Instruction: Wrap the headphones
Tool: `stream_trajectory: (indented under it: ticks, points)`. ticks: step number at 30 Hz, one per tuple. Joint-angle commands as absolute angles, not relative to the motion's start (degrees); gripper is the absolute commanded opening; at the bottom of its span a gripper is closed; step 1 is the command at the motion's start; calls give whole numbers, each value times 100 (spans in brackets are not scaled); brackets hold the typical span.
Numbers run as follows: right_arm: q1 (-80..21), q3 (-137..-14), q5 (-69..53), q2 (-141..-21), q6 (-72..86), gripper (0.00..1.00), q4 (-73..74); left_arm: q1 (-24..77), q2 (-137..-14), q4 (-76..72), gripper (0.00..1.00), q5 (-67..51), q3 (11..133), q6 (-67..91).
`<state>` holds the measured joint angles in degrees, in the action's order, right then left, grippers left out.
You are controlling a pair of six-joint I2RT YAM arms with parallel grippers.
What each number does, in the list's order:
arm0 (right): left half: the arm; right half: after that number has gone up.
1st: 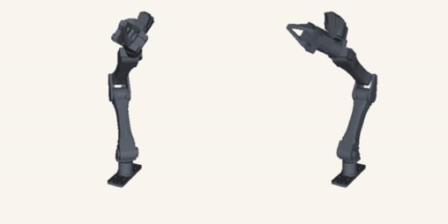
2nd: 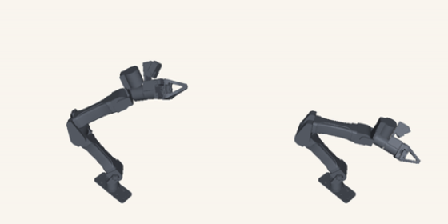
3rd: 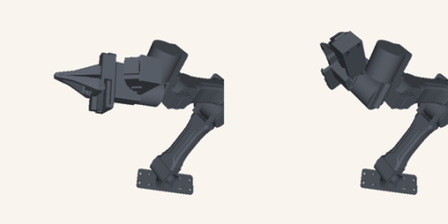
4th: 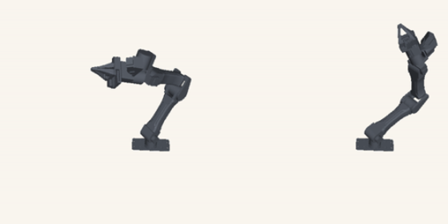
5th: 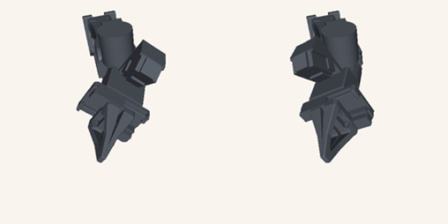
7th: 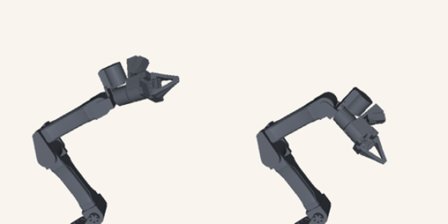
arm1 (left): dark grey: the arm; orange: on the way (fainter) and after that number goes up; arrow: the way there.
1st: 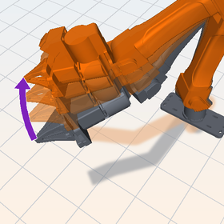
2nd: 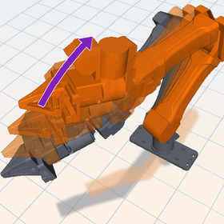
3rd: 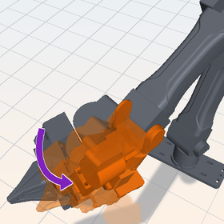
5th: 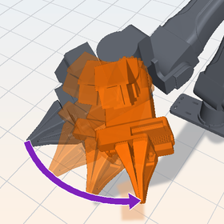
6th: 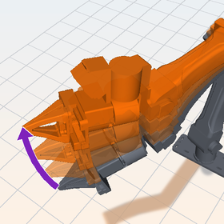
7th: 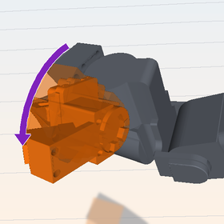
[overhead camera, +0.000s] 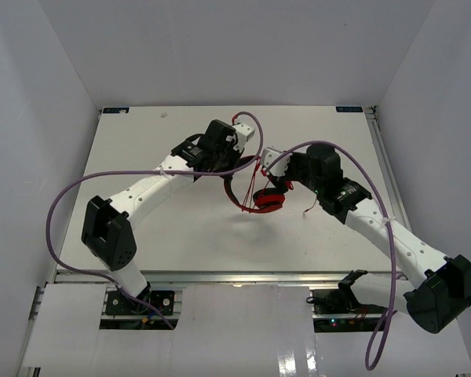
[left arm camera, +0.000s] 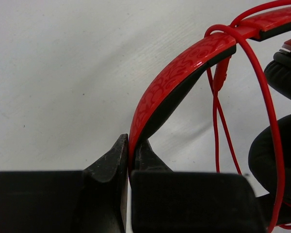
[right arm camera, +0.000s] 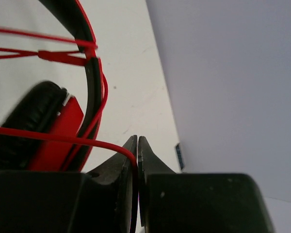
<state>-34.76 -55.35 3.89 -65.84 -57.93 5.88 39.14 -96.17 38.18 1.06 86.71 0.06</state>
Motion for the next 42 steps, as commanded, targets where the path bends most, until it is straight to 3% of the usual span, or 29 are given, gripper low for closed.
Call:
stream_trajectory:
  ticks: [1, 9, 16, 23, 29, 36, 42]
  points:
    - [-2364, -5473, -1561, -6313, -4828, 9, 237, 3946, -8798, 3475, 0, -1098, 8511, -196]
    - [-1736, -5683, -3880, -6731, -4053, 11, 428, 3955, -8663, 3462, 0, -2513, 8651, -163]
    - [-1521, -5705, -5709, -7259, -2972, 12, 343, 3955, -8587, 3235, 0, -2865, 8806, 289]
    - [-1477, -4925, -6864, -7472, -666, 15, -1718, 3955, -8613, 3065, 0, -2155, 9356, 895]
    - [-1494, -4552, -7049, -7799, 1138, 32, -3475, 3947, -8640, 2926, 0, -1949, 9668, 1179]
    - [-1494, -3958, -6987, -8057, 2308, 30, -4857, 3949, -8506, 2449, 0, -1155, 9668, 1678]
    - [-1494, -3508, -6979, -8016, 2493, 28, -5154, 3911, -8336, 2001, 0, -187, 9419, 2180]
